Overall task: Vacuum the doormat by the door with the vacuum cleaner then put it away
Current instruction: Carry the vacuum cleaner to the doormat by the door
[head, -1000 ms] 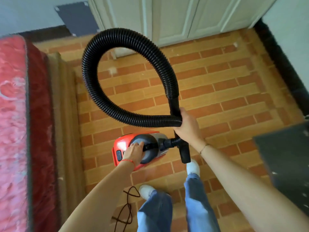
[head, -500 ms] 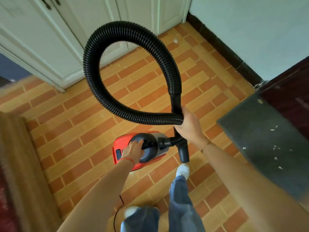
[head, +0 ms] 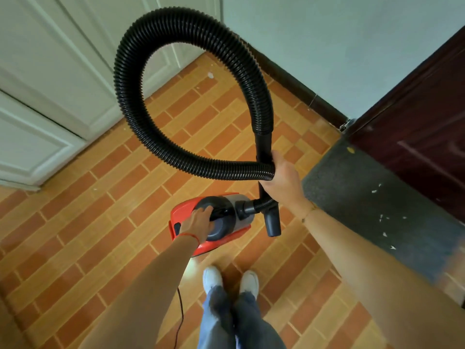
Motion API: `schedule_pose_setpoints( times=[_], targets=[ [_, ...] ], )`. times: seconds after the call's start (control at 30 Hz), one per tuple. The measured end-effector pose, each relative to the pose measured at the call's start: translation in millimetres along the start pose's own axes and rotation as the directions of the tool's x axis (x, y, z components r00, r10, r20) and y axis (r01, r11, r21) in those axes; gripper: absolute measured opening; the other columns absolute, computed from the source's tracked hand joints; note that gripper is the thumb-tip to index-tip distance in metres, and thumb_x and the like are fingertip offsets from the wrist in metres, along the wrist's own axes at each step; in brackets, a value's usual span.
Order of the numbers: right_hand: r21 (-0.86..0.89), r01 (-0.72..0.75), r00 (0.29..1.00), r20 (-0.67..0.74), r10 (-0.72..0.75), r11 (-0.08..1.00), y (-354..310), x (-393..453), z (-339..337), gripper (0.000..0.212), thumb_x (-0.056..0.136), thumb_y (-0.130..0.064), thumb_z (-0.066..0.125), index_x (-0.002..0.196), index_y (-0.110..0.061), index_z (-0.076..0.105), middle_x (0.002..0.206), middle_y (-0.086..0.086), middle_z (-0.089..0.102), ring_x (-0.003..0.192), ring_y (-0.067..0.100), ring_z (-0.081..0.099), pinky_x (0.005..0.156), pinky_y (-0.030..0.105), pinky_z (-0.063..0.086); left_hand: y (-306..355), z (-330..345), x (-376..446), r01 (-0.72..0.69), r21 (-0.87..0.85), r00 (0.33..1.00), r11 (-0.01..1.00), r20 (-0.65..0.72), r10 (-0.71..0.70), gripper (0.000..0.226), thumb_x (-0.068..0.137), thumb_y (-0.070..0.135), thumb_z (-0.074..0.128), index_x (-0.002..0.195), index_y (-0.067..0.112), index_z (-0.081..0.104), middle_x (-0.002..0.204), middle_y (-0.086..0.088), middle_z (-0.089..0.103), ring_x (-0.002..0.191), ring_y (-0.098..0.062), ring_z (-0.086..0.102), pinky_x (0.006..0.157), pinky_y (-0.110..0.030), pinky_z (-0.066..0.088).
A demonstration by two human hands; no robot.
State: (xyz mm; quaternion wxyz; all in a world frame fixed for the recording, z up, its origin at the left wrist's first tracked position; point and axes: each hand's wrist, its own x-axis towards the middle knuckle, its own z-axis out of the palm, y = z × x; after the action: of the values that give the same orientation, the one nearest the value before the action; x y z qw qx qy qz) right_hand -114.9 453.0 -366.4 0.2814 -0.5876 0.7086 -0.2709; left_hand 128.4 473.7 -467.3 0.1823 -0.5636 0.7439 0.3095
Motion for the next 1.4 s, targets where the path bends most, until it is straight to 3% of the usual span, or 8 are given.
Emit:
schedule_pose_setpoints(
  times=[0.1,0.3,0.5,0.73,1.03,1.13,1.27,1.4],
  targets=[
    [0.001,-0.037,0.999,-0.017,0.037,0.999,20,32,-10,0.025,0.082,-0.016,0.068,0.103,-0.02,0.056,0.077,-0.008,0.062,0.068,0.013,0.062,0.053,0.03,0.051,17,-15,39,-0.029,0.019,1.0,0.999,0.009,0.029,0.039,0.095,0.019,0.048,0.133,0.012,0.042,0.12,-0.012,0.054,0.109,-0.031,0.054,0.076,-0.039,0.046],
    [0.0,-0.088,0.995,-0.047,0.088,0.996,63,94,-20,0.03,0.082,-0.016,0.07,0.108,-0.021,0.055,0.089,-0.005,0.064,0.075,0.013,0.064,0.056,0.031,0.053,43,-40,122,-0.069,0.073,0.996,0.995,0.061,0.065,0.037,0.094,0.016,0.047,0.13,0.01,0.042,0.118,-0.014,0.054,0.107,-0.033,0.055,0.075,-0.04,0.045],
    [0.01,-0.154,0.986,-0.067,0.154,0.988,117,149,-6,0.029,0.081,-0.014,0.069,0.107,-0.018,0.055,0.093,-0.003,0.063,0.08,0.02,0.064,0.062,0.044,0.054,53,-38,206,-0.109,0.142,0.992,0.984,0.084,0.098,0.036,0.095,0.019,0.047,0.131,0.013,0.041,0.117,-0.011,0.054,0.105,-0.029,0.054,0.072,-0.037,0.044],
    [0.013,-0.157,0.984,-0.078,0.158,0.987,179,206,19,0.027,0.081,-0.015,0.069,0.106,-0.014,0.058,0.087,-0.006,0.061,0.075,0.014,0.061,0.057,0.028,0.049,60,-19,294,-0.133,0.129,0.988,0.983,0.093,0.122,0.039,0.097,0.019,0.047,0.134,0.014,0.039,0.117,-0.009,0.053,0.105,-0.027,0.054,0.077,-0.037,0.047],
    [0.016,-0.164,0.984,-0.07,0.165,0.986,262,241,63,0.028,0.082,-0.015,0.068,0.107,-0.017,0.055,0.083,-0.005,0.063,0.069,0.014,0.062,0.054,0.039,0.053,57,32,376,-0.126,0.11,0.988,0.986,0.103,0.115,0.03,0.096,0.019,0.05,0.124,0.015,0.044,0.103,-0.005,0.053,0.091,-0.023,0.055,0.076,-0.038,0.053],
    [0.017,-0.168,0.984,-0.066,0.168,0.986,281,244,77,0.028,0.082,-0.015,0.068,0.107,-0.017,0.054,0.084,-0.007,0.062,0.068,0.012,0.061,0.052,0.032,0.051,57,48,391,-0.132,0.131,0.986,0.983,0.122,0.116,0.032,0.096,0.02,0.049,0.127,0.014,0.043,0.103,-0.006,0.053,0.091,-0.023,0.055,0.076,-0.037,0.053],
    [0.051,-0.17,0.983,-0.06,0.173,0.984,296,242,86,0.024,0.083,-0.014,0.069,0.102,-0.015,0.054,0.083,-0.008,0.058,0.067,0.009,0.057,0.049,0.016,0.037,58,62,402,-0.131,0.146,0.983,0.981,0.145,0.11,0.036,0.096,0.018,0.049,0.131,0.015,0.041,0.103,-0.007,0.052,0.091,-0.023,0.054,0.076,-0.036,0.053],
    [0.11,-0.166,0.98,-0.09,0.176,0.98,301,242,92,0.024,0.082,-0.02,0.071,0.098,-0.018,0.053,0.084,-0.006,0.058,0.07,0.007,0.056,0.053,0.016,0.039,60,70,408,-0.127,0.145,0.981,0.981,0.162,0.103,0.035,0.095,0.018,0.05,0.129,0.015,0.042,0.1,-0.006,0.051,0.089,-0.023,0.053,0.076,-0.038,0.054]
  ],
)
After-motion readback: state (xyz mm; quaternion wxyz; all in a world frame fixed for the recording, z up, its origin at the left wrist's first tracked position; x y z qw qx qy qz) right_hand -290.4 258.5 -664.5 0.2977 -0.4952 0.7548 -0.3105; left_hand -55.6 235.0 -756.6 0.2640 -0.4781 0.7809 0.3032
